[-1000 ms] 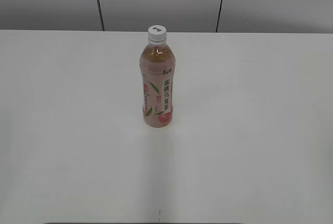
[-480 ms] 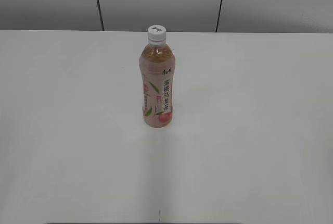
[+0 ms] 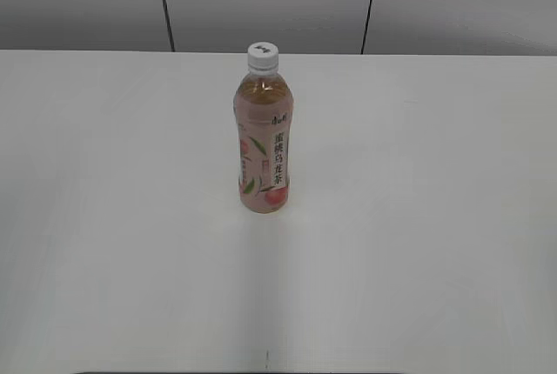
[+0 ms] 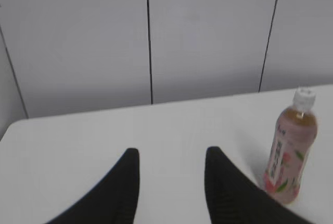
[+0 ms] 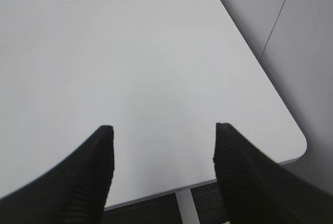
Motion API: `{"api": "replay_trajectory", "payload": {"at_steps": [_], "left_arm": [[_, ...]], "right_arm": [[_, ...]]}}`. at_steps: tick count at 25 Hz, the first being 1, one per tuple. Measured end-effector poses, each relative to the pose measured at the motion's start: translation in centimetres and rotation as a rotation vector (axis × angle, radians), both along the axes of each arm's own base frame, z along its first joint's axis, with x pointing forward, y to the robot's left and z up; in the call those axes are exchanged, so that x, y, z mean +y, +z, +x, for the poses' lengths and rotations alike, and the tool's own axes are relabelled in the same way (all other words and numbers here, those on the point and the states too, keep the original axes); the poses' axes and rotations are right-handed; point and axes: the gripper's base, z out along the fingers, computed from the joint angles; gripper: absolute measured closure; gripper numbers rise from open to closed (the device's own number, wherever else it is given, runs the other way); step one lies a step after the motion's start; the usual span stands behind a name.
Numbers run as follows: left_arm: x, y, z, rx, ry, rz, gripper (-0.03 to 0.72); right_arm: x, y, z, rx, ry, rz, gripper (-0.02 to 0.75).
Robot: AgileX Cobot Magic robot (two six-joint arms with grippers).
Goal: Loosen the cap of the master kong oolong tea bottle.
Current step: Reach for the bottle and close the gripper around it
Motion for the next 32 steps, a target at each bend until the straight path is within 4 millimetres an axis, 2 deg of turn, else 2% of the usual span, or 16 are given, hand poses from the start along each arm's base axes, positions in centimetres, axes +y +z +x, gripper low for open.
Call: {"api": "replay_trajectory", "payload": {"at_steps": [2,8,14,18,23,26,32], "left_arm": [[-0.3,-0.3,1.3,-0.041,-0.022,0.004,0.426],[-0.5,-4.9,6.0,0.017,-0.017,-0.026,0.394],[-0.9,-6.5,9.9,0.124,-0.032,0.023,0.354],[-2.6,-8.3,12.3,0.236,-0.115,0.07,0.351],[-5.1,-9.9,14.0,0.263,-0.21,0.147,0.351],[-6.2,-10.2,14.2,0.246,-0.253,0.176,0.351],[-6.5,-10.3,14.5,0.222,-0.256,0.194,0.351]], "right_arm": [[0.0,0.0,0.0,0.0,0.0,0.0,0.278],[0.0,0.0,0.0,0.0,0.0,0.0,0.278],[0.0,0.0,0.0,0.0,0.0,0.0,0.278],[0.0,0.0,0.0,0.0,0.0,0.0,0.278],[0.0,0.0,0.0,0.0,0.0,0.0,0.278],[0.0,0.0,0.0,0.0,0.0,0.0,0.278],[0.0,0.0,0.0,0.0,0.0,0.0,0.278]]}}
